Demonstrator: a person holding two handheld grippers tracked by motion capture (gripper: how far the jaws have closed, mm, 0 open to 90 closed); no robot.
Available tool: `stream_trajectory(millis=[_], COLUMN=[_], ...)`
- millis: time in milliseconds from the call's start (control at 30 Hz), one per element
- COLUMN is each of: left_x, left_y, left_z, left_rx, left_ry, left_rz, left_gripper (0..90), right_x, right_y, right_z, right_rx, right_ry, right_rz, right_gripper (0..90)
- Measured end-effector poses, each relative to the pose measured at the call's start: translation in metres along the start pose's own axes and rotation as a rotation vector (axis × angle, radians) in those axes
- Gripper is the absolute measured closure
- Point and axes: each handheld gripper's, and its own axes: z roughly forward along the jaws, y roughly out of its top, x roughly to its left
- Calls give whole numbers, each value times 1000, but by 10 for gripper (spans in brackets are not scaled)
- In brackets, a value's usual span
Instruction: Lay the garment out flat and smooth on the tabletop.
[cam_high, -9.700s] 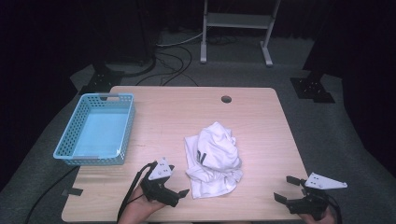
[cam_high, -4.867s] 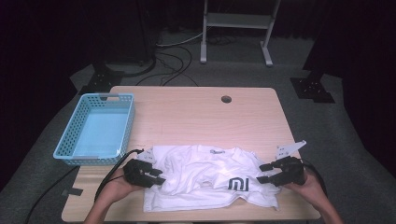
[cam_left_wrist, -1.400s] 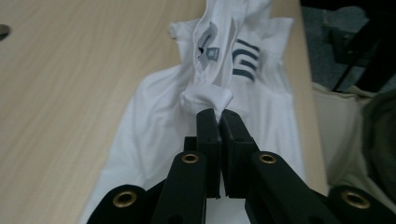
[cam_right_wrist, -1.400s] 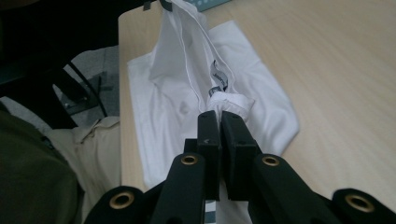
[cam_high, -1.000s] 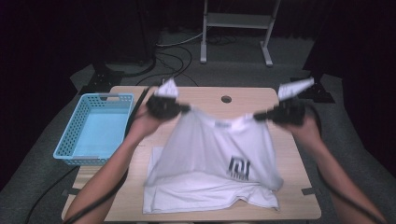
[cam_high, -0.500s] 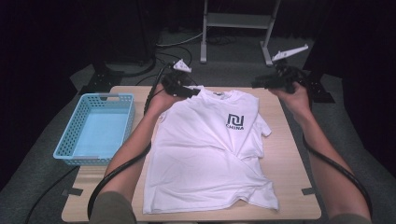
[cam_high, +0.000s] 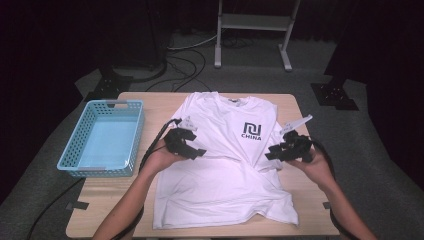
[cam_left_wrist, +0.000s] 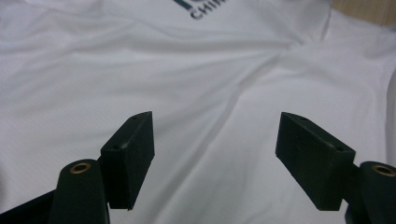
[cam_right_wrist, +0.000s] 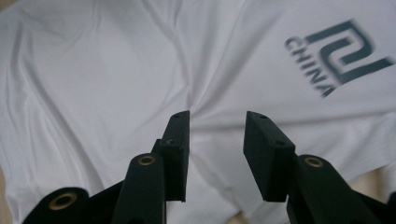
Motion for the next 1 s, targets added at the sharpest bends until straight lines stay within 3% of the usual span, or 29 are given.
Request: stream_trajectory(millis=[200,300,433,700,1000], left_x=[-21,-31,-41,-58,-80], left_y=[-36,-53,-70,-89,-102], left_z=[5,8,8,-1,-13], left_rx=[62,96,126,128,130], left_ry=[-35,-45,-46,-28,-40], left_rz=[-12,-7,4,24,33], left_gripper=[266,266,267,267,268], right_x=[24,34,48,64,75], right_y=[-31,-48,-68,-88,-105], right_z=[21,23,26,21,10], right_rx=[65,70,95,101,91], right_ry=[34,55,46,-5,2], right_rz=[-7,-6,-38,-119,-149], right_gripper=[646,646,646,614,580])
